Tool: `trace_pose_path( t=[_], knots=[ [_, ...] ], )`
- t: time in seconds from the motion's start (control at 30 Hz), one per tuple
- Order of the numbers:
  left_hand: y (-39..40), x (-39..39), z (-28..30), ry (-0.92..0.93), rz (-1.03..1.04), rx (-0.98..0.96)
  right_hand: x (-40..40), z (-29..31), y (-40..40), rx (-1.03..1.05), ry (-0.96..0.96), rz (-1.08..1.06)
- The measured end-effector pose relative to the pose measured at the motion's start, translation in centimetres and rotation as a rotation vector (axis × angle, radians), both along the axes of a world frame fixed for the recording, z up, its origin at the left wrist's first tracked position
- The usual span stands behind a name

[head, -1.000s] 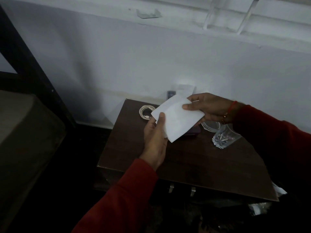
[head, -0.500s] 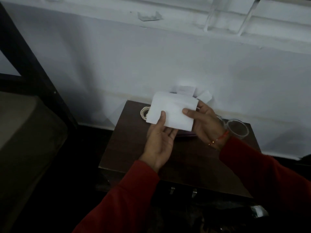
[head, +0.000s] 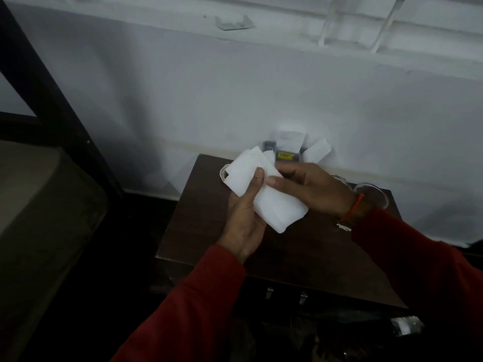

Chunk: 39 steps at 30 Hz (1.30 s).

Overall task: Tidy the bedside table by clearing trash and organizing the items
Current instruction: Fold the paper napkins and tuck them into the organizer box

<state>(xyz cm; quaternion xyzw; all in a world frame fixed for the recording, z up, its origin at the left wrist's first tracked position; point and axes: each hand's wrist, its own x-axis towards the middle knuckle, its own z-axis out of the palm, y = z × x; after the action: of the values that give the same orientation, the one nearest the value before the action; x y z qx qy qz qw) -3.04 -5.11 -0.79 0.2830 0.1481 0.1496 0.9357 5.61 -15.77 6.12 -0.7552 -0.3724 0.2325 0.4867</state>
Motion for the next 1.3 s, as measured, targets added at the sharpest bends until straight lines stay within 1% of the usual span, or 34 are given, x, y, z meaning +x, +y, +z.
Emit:
trace_pose_path(
  t=[0.03, 0.07, 0.17, 0.23, 0.33, 0.47, 0.53, 0.63, 0.8, 0.87, 1.0, 1.03, 1.07, 1.1, 1.13, 1.17, 1.2, 1.23, 1.3],
  knots=[
    [0.0, 0.0, 0.1, 0.012, 0.006, -0.013, -0.3, -0.2, 0.1, -0.034, -0.019, 0.03],
    [0.0, 0.0, 0.0, 0.02, 0.009, -0.024, -0.4, -0.5, 0.1, -0.025, -0.019, 0.012],
    [0.3, 0.1, -0.1, 0.04, 0.011, -0.049, -0.3, -0.6, 0.3, 0.061, 0.004, -0.159],
    [0.5, 0.1, -0.2, 0.057, -0.014, -0.07, 0.0, -0.8, 0.2, 0.008, -0.03, -0.197],
    [0.5, -0.1, -0.1, 0.026, -0.108, -0.118, 0.0, -0.7, 0.0, -0.011, -0.06, -0.228],
    [0.8, -0.6, 0.2, -0.05, -0.16, -0.199, 0.2, 0.3, -0.2, -0.044, -0.073, -0.176],
    [0.8, -0.6, 0.3, -0.057, -0.152, -0.184, 0.4, 0.7, -0.4, -0.049, -0.07, -0.164],
    [0.6, -0.4, 0.4, -0.046, -0.115, -0.103, 0.5, 0.9, -0.5, -0.035, -0.076, -0.183],
    [0.5, -0.2, 0.1, -0.021, -0.026, -0.023, 0.7, 0.6, -0.5, 0.007, -0.102, -0.302],
    [0.4, -0.2, 0.0, -0.011, -0.01, -0.018, 0.9, 0.4, -0.5, 0.021, -0.077, -0.333],
    [0.3, 0.1, -0.1, 0.023, -0.005, -0.018, 0.8, -0.3, -0.1, 0.019, 0.016, -0.326],
    [0.3, 0.1, -0.1, 0.026, -0.002, -0.021, 0.6, -0.5, 0.0, 0.038, -0.018, -0.375],
    [0.4, 0.2, -0.2, 0.027, 0.007, -0.026, 0.5, -0.7, 0.0, 0.051, -0.132, -0.449],
    [0.4, 0.3, -0.3, 0.027, 0.02, -0.031, 0.4, -0.9, -0.1, 0.063, -0.311, -0.51],
    [0.5, 0.4, -0.4, 0.028, 0.031, -0.038, 0.1, -1.2, -0.2, 0.074, -0.501, -0.522],
    [0.5, 0.4, -0.5, 0.029, 0.03, -0.049, -0.2, -1.4, -0.3, 0.091, -0.634, -0.483],
    [0.6, 0.5, -0.5, 0.028, 0.013, -0.065, -0.4, -1.6, -0.3, 0.086, -0.668, -0.416],
    [0.6, 0.4, -0.5, 0.025, -0.017, -0.084, -0.8, -1.8, -0.1, 0.051, -0.609, -0.349],
    [0.6, 0.2, -0.3, 0.022, -0.098, -0.135, -1.2, -2.1, 0.1, -0.066, -0.414, -0.26]
  ],
)
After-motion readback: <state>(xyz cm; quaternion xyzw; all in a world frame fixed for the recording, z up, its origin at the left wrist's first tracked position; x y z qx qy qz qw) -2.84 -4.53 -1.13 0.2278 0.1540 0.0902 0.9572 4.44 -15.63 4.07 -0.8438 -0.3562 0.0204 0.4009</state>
